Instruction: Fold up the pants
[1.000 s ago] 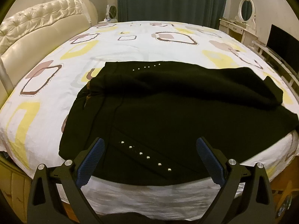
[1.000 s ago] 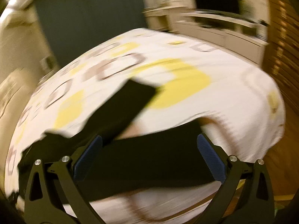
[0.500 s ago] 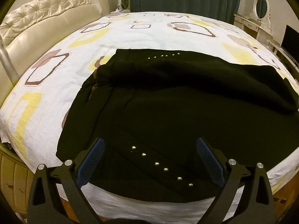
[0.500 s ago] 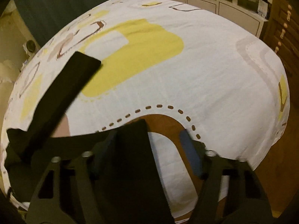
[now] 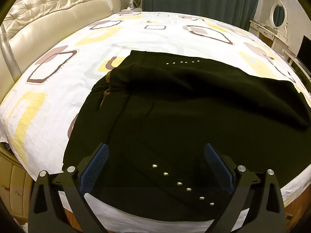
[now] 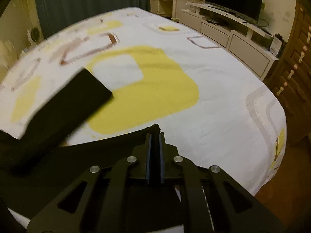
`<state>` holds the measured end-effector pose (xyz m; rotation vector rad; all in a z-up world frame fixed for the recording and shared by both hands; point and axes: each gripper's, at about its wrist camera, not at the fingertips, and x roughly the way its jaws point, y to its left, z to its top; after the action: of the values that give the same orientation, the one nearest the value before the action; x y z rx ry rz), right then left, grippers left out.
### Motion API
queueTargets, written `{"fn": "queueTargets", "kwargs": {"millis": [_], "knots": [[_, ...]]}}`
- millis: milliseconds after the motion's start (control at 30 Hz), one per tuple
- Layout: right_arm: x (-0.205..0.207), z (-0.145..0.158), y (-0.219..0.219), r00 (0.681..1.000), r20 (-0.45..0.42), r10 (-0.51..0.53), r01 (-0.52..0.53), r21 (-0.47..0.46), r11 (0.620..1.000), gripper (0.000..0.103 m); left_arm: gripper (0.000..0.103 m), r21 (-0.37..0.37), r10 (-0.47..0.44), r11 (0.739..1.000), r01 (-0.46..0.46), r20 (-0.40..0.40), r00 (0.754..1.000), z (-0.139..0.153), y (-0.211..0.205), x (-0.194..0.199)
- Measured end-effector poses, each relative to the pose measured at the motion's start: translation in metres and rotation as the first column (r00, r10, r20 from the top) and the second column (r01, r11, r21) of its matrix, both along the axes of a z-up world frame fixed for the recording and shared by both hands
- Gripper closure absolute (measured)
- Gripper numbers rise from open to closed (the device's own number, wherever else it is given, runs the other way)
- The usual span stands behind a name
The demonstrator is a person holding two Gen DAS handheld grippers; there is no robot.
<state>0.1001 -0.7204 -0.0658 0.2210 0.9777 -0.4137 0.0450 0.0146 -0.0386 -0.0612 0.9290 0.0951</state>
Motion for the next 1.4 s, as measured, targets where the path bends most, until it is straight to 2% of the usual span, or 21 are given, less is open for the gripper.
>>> {"fn": "queueTargets", "kwargs": {"millis": [67, 133, 167, 200, 300, 367, 500, 567, 600, 667, 700, 733, 800, 867, 900, 967, 1133, 1200, 1300, 1400], "knots": [[0.003, -0.016, 0.000, 0.999, -0.028, -0.020, 0.020, -0.007, 1.000, 0.096, 0.005, -0.018, -0.004, 1.000, 0.003, -0.014, 1.000, -0.002, 0.005, 0.001], [0.001, -0.019, -0.006, 0.998, -0.026, -0.063, 0.064, 0.012, 0.998, 0.089, 0.005, -0.035, -0.009, 0.999, 0.008, -0.033, 0.999, -0.004, 0.010, 0.002], [-0.002, -0.016, -0.011, 0.995, -0.023, -0.097, 0.098, 0.027, 0.995, 0.079, 0.005, -0.041, -0.012, 0.999, 0.010, -0.041, 0.999, -0.004, 0.015, 0.002], [-0.004, -0.013, -0.014, 0.992, -0.022, -0.125, 0.125, 0.029, 0.992, 0.064, 0.005, -0.038, -0.010, 0.999, 0.008, -0.045, 0.999, -0.003, 0.018, 0.003], [-0.009, 0.013, -0.011, 0.981, 0.033, -0.189, 0.189, 0.009, 0.982, 0.061, 0.005, -0.033, -0.020, 0.999, 0.019, -0.052, 0.998, 0.002, 0.033, 0.005], [-0.003, 0.028, 0.005, 0.985, 0.095, -0.145, 0.141, 0.046, 0.989, 0.059, 0.005, -0.043, -0.035, 0.999, 0.033, -0.057, 0.998, 0.005, 0.044, 0.008], [0.019, 0.058, 0.068, 0.977, 0.213, 0.031, -0.064, 0.150, 0.987, 0.039, 0.005, -0.104, -0.072, 0.992, 0.064, -0.076, 0.994, 0.013, 0.070, 0.024], [0.043, 0.067, 0.119, 0.954, 0.242, 0.177, -0.227, 0.197, 0.954, 0.038, 0.005, -0.089, -0.092, 0.992, 0.086, -0.073, 0.993, 0.017, 0.078, 0.036], [0.050, 0.069, 0.135, 0.944, 0.247, 0.221, -0.272, 0.200, 0.941, 0.037, 0.005, -0.077, -0.107, 0.992, 0.101, -0.076, 0.991, 0.019, 0.084, 0.046], [0.072, 0.072, 0.188, 0.894, 0.251, 0.371, -0.426, 0.222, 0.877, 0.035, 0.005, -0.084, -0.129, 0.989, 0.123, -0.080, 0.988, 0.022, 0.097, 0.071], [0.080, 0.072, 0.206, 0.874, 0.251, 0.416, -0.471, 0.230, 0.851, 0.034, 0.005, -0.080, -0.132, 0.989, 0.126, -0.081, 0.988, 0.023, 0.102, 0.080], [0.091, 0.070, 0.234, 0.839, 0.247, 0.485, -0.537, 0.237, 0.809, 0.034, 0.005, -0.079, -0.141, 0.988, 0.135, -0.075, 0.987, 0.024, 0.107, 0.092], [0.105, 0.065, 0.269, 0.789, 0.232, 0.569, -0.613, 0.240, 0.753, 0.034, 0.005, -0.083, -0.163, 0.984, 0.157, -0.070, 0.984, 0.025, 0.117, 0.122], [0.124, 0.056, 0.304, 0.739, 0.194, 0.645, -0.673, 0.251, 0.695, 0.033, 0.005, -0.121, -0.174, 0.979, 0.163, -0.085, 0.981, 0.021, 0.124, 0.146], [0.131, 0.051, 0.316, 0.723, 0.175, 0.668, -0.688, 0.255, 0.679, 0.033, 0.005, -0.168, -0.187, 0.971, 0.168, -0.101, 0.977, 0.016, 0.129, 0.164], [0.146, 0.039, 0.345, 0.690, 0.134, 0.711, -0.716, 0.271, 0.644, 0.033, 0.005, -0.201, -0.207, 0.963, 0.180, -0.120, 0.971, 0.008, 0.132, 0.186], [0.162, 0.018, 0.371, 0.654, 0.092, 0.751, -0.735, 0.312, 0.602, 0.033, 0.005, -0.243, -0.277, 0.941, 0.236, -0.150, 0.949, -0.013, 0.132, 0.233], [0.168, 0.012, 0.375, 0.649, 0.085, 0.756, -0.733, 0.335, 0.592, 0.033, 0.005, -0.284, -0.306, 0.926, 0.250, -0.173, 0.936, -0.023, 0.132, 0.243], [0.178, 0.006, 0.382, 0.639, 0.081, 0.765, -0.735, 0.357, 0.576, 0.033, 0.005, -0.281, -0.348, 0.915, 0.291, -0.182, 0.920, -0.029, 0.127, 0.252], [0.183, 0.001, 0.385, 0.627, 0.080, 0.775, -0.738, 0.380, 0.558, 0.033, 0.005, -0.308, -0.356, 0.905, 0.294, -0.170, 0.919, -0.029, 0.127, 0.259]]}}
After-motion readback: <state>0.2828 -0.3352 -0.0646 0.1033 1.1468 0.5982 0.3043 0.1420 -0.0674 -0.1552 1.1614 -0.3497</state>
